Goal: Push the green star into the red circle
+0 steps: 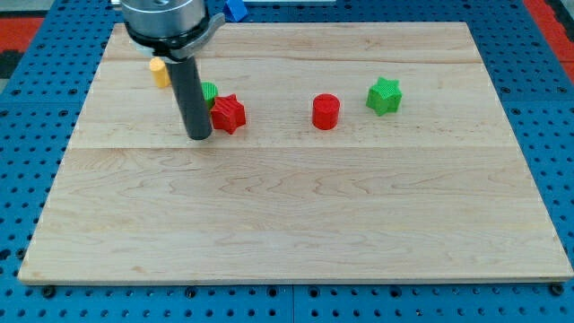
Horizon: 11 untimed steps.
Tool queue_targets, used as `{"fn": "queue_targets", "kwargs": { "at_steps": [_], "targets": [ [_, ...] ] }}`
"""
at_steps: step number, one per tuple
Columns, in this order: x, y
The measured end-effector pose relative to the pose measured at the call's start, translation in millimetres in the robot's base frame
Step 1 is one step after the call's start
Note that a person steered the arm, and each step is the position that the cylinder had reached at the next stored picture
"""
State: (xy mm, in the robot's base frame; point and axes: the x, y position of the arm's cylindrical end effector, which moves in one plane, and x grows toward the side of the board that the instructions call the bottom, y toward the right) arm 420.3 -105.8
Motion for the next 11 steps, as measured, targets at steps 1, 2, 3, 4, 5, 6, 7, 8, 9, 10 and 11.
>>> {"fn": "queue_targets", "kwargs": {
  "at_steps": [1,2,3,4,5,6,7,8,9,10,11],
  "targets": [
    [7.0,85.6],
    [14.3,180.1],
    [22.1,238.9],
    [10.3,288.1],
    [7.4,287.3],
    [7.0,301.8],
    [7.0,314.1],
    [7.0,327.8],
    [7.0,352.7],
    [3.8,378.2],
    [-62.4,307.4]
  ]
}}
